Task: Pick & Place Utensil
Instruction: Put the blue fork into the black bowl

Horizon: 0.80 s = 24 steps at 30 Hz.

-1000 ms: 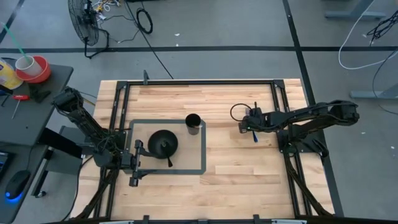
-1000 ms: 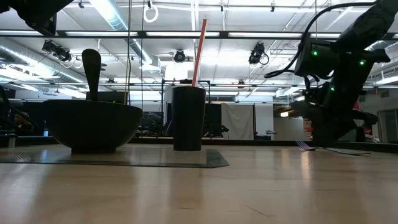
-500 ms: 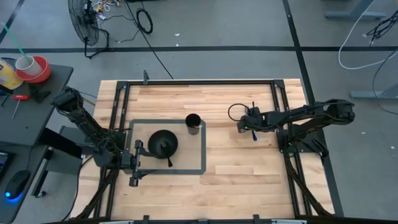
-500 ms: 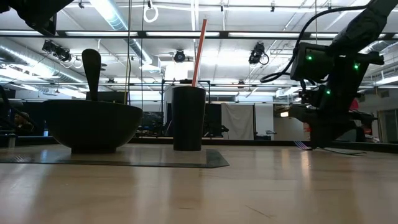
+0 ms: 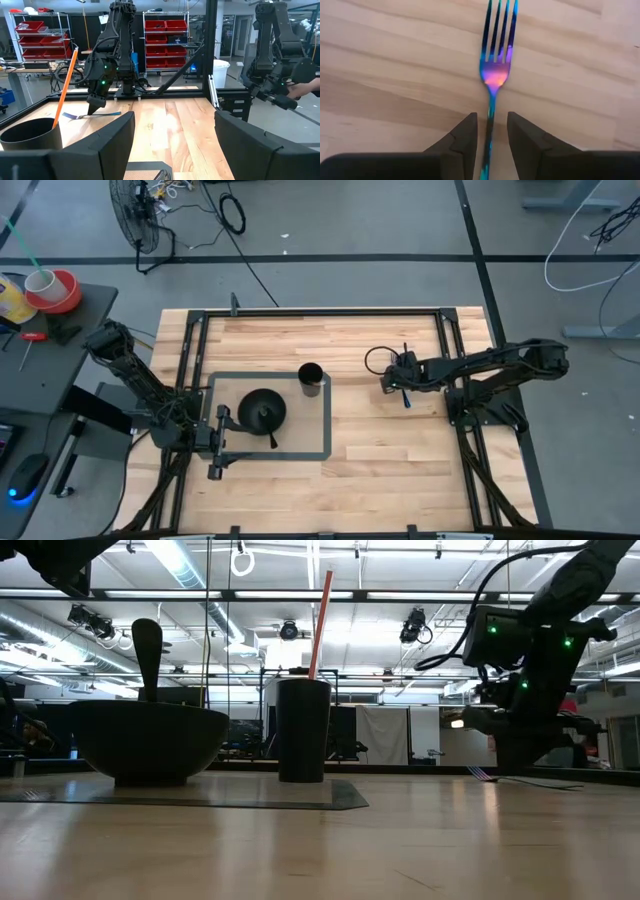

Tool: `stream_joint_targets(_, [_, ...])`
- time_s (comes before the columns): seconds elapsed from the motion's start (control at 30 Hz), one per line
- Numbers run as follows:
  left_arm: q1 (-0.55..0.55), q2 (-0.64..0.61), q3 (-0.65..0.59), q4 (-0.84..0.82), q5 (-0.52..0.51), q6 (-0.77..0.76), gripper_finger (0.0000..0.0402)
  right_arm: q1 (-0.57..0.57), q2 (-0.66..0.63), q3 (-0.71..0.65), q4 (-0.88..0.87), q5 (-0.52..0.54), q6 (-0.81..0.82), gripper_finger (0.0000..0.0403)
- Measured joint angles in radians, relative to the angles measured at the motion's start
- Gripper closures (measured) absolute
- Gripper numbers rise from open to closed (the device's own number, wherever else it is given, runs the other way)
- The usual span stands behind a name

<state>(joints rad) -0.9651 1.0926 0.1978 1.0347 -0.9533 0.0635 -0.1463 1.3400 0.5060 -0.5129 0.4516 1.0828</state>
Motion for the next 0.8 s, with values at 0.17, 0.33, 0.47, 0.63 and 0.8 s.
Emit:
stream_joint_targets(0.17, [0.0, 0.0, 0.0, 0.0, 0.003, 0.0, 0.0126, 0.015, 0.055, 0.001, 0.034, -0.013, -0.003, 0.0293])
stream_joint_targets(0.33, [0.0, 0.0, 0.0, 0.0, 0.004, 0.0, 0.0126, 0.034, 0.103, 0.006, 0.041, 0.004, 0.029, 0.0296])
stream_joint_targets(0.47, [0.0, 0.0, 0.0, 0.0, 0.004, 0.0, 0.0126, 0.04, 0.102, 0.006, 0.044, 0.001, 0.039, 0.0318])
stream_joint_targets(0.63, [0.0, 0.0, 0.0, 0.0, 0.007, -0.034, 0.0126, 0.04, 0.102, 0.005, 0.053, -0.009, 0.054, 0.036])
stream_joint_targets(0.8, [0.0, 0.0, 0.0, 0.0, 0.068, -0.105, 0.0126, 0.042, 0.102, 0.01, 0.054, -0.022, 0.057, 0.0386])
